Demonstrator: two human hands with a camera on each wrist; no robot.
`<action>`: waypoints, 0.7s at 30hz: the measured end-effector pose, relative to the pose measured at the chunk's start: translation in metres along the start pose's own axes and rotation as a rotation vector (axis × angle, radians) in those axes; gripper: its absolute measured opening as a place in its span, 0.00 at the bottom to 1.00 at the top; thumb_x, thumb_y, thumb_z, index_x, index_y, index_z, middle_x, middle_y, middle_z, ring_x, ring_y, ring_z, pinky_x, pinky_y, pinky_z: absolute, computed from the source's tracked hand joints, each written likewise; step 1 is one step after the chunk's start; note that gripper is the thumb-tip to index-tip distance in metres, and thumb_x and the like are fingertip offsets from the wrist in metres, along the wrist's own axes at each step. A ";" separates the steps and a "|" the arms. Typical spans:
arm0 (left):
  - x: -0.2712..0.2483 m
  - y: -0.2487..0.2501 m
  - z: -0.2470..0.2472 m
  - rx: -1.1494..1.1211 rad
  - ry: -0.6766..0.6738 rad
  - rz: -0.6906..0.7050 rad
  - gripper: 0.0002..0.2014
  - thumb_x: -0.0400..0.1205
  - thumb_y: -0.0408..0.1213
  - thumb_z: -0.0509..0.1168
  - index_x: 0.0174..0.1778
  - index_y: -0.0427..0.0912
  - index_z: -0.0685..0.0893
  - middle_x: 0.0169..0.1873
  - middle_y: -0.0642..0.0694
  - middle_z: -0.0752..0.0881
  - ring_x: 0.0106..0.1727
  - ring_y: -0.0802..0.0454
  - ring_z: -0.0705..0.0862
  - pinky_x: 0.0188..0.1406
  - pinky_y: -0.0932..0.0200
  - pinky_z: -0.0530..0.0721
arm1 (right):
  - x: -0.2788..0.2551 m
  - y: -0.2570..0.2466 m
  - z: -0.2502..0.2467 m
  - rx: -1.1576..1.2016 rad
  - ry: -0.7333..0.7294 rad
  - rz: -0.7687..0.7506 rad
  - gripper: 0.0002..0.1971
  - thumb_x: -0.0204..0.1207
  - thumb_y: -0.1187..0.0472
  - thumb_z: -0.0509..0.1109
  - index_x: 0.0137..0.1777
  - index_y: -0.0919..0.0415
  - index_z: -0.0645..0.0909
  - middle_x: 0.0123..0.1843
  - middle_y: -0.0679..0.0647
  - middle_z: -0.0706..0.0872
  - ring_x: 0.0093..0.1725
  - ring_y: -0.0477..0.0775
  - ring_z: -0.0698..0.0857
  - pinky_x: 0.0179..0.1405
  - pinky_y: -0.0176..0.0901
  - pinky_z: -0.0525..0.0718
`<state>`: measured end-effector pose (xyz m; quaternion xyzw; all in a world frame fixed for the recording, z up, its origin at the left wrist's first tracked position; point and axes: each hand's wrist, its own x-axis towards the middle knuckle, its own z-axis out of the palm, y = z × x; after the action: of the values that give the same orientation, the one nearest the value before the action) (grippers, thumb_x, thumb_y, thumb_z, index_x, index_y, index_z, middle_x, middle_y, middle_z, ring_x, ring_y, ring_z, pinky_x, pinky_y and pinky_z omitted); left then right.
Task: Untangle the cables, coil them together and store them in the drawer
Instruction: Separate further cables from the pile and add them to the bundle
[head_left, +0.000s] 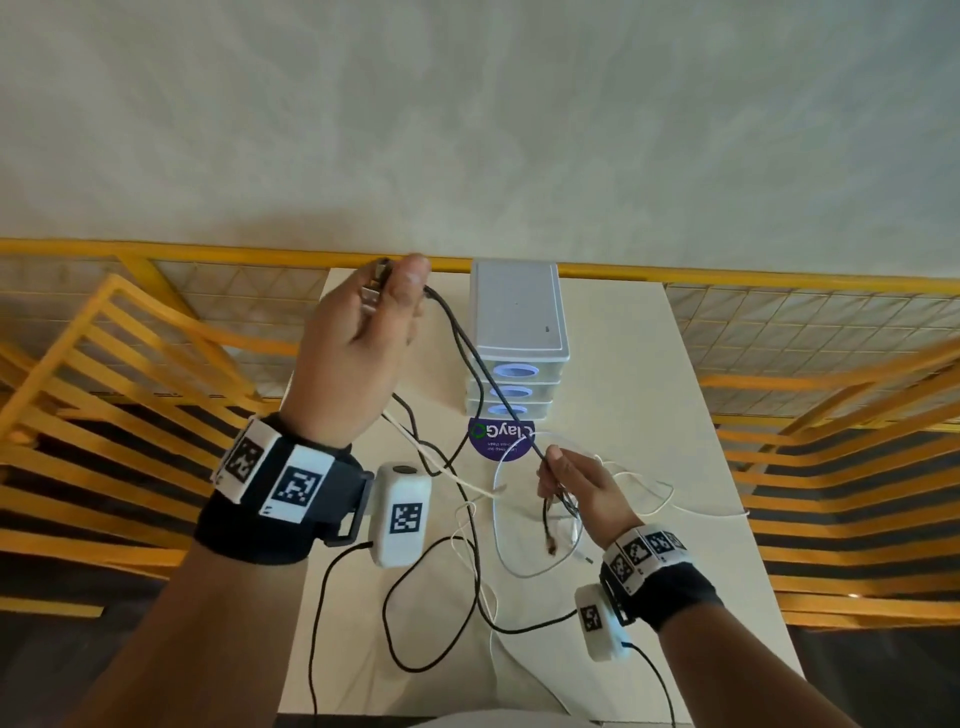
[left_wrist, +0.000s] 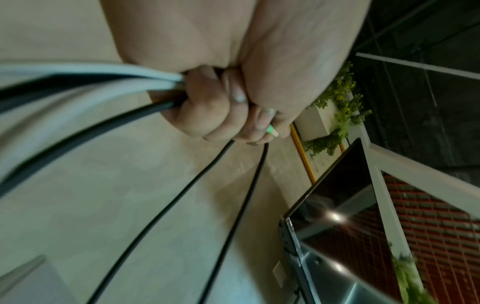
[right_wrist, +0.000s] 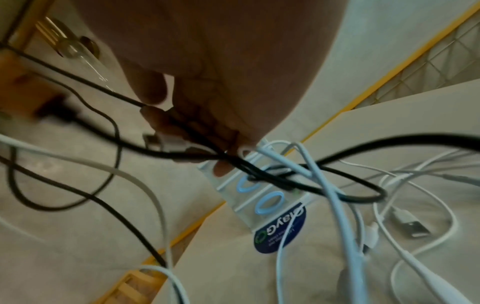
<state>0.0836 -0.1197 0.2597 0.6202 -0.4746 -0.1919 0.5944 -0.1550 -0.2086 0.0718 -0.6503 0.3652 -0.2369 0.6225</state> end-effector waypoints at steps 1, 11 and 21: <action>0.000 0.005 -0.001 -0.078 0.027 0.001 0.20 0.88 0.58 0.58 0.34 0.52 0.76 0.26 0.54 0.72 0.24 0.55 0.69 0.26 0.58 0.64 | -0.001 0.001 -0.002 -0.036 0.003 0.001 0.25 0.84 0.42 0.61 0.32 0.59 0.80 0.32 0.47 0.84 0.35 0.48 0.79 0.44 0.38 0.76; -0.005 0.039 -0.016 -0.327 0.121 -0.008 0.19 0.91 0.53 0.56 0.35 0.51 0.75 0.24 0.54 0.69 0.20 0.58 0.62 0.19 0.65 0.59 | -0.005 0.057 -0.016 -0.484 0.079 0.149 0.10 0.81 0.59 0.75 0.43 0.40 0.86 0.50 0.36 0.90 0.51 0.30 0.85 0.56 0.36 0.77; -0.026 0.012 0.009 0.314 -0.452 0.073 0.20 0.88 0.60 0.59 0.40 0.49 0.81 0.25 0.55 0.78 0.25 0.57 0.75 0.28 0.56 0.72 | -0.016 -0.086 -0.008 -0.176 0.099 -0.355 0.26 0.83 0.51 0.66 0.81 0.53 0.72 0.76 0.48 0.80 0.77 0.52 0.78 0.76 0.48 0.76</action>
<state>0.0597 -0.1012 0.2598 0.6288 -0.6410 -0.2279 0.3765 -0.1554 -0.2054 0.1598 -0.7438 0.2944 -0.3419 0.4931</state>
